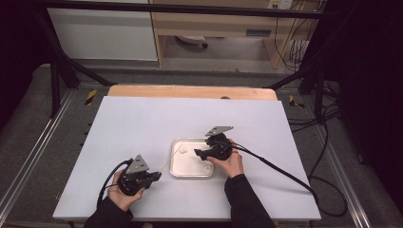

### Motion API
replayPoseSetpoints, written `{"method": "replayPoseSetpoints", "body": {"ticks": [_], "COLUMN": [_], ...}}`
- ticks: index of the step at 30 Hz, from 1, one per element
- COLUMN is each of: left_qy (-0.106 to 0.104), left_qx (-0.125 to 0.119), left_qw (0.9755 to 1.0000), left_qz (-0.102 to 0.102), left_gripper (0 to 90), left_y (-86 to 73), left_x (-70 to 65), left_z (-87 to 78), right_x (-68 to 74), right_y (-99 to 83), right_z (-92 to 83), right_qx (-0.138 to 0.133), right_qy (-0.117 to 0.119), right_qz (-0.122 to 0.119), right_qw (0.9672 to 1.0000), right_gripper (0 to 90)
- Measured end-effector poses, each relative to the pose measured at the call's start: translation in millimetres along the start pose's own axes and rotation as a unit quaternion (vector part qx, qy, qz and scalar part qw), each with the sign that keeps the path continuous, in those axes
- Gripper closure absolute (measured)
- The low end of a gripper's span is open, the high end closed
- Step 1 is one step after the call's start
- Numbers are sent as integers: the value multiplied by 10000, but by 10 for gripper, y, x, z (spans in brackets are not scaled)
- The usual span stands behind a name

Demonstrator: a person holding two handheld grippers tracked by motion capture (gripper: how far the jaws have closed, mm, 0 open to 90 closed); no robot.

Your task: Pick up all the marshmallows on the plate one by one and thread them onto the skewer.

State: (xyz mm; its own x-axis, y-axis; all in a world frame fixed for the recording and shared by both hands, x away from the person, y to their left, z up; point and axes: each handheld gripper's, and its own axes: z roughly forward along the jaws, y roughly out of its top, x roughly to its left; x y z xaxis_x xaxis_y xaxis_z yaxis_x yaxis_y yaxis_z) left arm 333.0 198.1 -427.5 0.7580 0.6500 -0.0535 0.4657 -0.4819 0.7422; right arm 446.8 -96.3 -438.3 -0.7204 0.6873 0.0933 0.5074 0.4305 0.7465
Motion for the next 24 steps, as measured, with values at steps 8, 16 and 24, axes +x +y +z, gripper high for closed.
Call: {"method": "replayPoseSetpoints", "body": {"ticks": [8,16,24], "left_qy": [-40,-43,-4], "left_qx": [3,-30,-58], "left_qw": [10000,10000,10000], "left_qz": [-10,-25,-18], "left_gripper": [887,886,887], "left_y": [1,1,1], "left_x": [-11,-13,-16], "left_z": [17,21,23], "right_x": [-24,-19,2], "right_y": [-27,-46,-77], "right_z": [76,102,134], "right_qx": [56,32,-13], "right_qy": [-8,-11,-2], "right_qz": [-104,-251,-298], "right_qw": [9999,9997,9996], "right_gripper": [519,608,685]}}
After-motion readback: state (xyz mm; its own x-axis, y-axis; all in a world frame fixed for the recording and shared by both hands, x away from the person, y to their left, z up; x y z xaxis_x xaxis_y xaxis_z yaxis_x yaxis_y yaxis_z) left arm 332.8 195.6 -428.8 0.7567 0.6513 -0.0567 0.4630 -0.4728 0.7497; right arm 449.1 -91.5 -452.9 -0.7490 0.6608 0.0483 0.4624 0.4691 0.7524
